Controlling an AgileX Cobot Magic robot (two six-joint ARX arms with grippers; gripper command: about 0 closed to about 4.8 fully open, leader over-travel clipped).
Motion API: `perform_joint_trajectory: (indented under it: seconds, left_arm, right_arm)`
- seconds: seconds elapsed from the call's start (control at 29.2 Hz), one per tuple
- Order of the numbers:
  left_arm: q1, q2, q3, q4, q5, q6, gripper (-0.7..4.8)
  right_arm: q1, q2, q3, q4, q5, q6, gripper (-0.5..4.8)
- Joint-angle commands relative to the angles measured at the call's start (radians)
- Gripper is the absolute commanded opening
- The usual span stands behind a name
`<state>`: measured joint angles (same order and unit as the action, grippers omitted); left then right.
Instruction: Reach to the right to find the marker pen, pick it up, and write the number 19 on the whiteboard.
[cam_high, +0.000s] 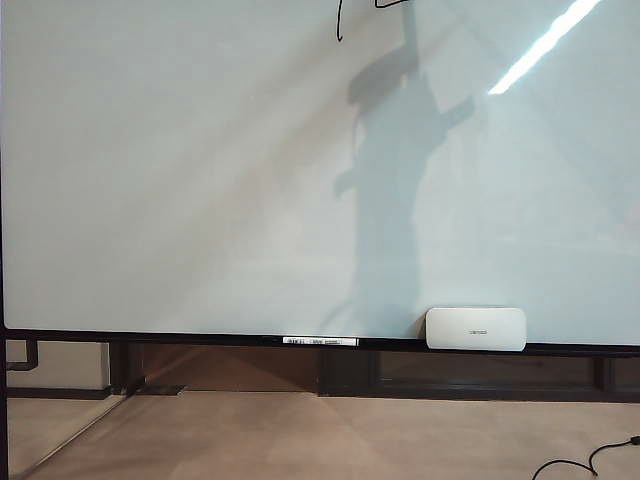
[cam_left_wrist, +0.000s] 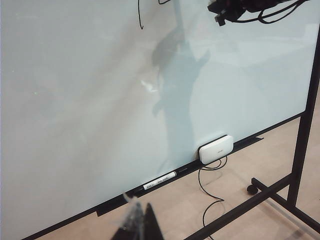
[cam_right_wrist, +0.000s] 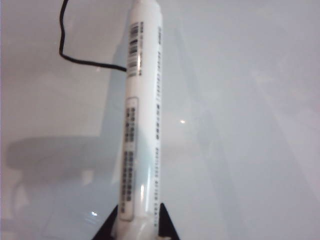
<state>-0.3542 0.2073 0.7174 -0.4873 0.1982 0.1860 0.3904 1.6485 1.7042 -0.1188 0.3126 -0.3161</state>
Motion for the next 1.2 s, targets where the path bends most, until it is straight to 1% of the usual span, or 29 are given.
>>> perform_joint_trajectory:
  seconds: [0.03,0.65,0.86,1.2]
  left_arm:
    - [0.0,0.0,0.003,0.017,0.001,-0.002,-0.05]
    - [0.0,0.0,0.003,0.017,0.0,-0.002,-0.05]
    - [0.0,0.0,0.003,0.017,0.001,-0.002,-0.05]
    - [0.0,0.0,0.003,0.016,0.0,-0.002,-0.05]
  right_arm:
    - [0.001,-0.002,0.005,0.035,-0.002,-0.002,-0.05]
    - [-0.005,0.031,0.006,0.124,-0.005,-0.003,-0.05]
    - [-0.013,0.042,0.006,0.108,-0.005,-0.002,-0.05]
    - [-0.036,0.05,0.006,-0.021,0.002,0.053,-0.05]
